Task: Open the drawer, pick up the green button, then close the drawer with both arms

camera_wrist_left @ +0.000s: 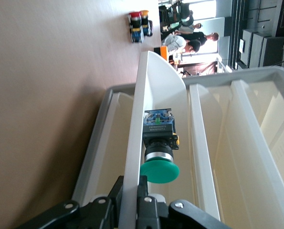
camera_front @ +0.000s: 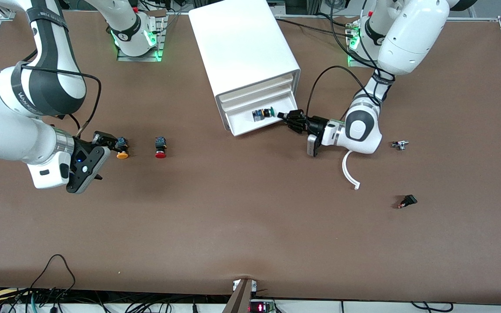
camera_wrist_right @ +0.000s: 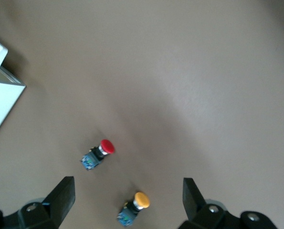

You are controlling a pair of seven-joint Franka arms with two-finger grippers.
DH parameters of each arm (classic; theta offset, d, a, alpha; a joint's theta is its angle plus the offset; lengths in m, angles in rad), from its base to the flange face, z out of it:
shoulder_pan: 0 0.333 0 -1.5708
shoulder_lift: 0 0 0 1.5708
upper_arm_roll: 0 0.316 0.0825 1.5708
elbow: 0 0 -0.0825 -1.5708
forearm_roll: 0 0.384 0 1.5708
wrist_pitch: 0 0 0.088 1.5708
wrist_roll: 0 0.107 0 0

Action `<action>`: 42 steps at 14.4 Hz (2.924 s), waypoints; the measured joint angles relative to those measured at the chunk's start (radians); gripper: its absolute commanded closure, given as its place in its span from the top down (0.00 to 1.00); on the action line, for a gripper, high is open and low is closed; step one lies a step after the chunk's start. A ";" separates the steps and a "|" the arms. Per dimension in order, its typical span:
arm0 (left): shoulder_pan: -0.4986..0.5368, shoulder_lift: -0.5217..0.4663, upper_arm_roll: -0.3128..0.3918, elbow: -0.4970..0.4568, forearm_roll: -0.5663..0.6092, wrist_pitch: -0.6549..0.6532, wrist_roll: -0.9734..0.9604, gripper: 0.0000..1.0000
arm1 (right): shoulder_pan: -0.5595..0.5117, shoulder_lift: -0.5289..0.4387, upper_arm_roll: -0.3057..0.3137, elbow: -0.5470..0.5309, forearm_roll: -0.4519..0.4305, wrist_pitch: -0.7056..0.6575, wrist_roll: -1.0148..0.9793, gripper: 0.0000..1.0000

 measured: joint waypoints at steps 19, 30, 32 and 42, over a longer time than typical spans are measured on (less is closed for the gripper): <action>0.058 0.000 0.066 0.338 0.301 -0.028 -0.322 1.00 | 0.317 0.062 0.008 0.096 -0.049 0.119 -0.306 1.00; 0.100 -0.060 0.077 0.612 1.028 -0.106 -0.679 1.00 | 0.515 0.256 -0.029 0.242 -0.063 0.124 -0.292 1.00; 0.094 -0.091 0.068 0.630 1.157 -0.114 -0.772 1.00 | 0.544 0.288 -0.030 0.268 -0.063 0.127 -0.242 1.00; 0.075 -0.441 0.050 0.708 1.457 -0.485 -1.049 1.00 | 0.669 0.396 -0.035 0.287 -0.063 0.189 -0.031 1.00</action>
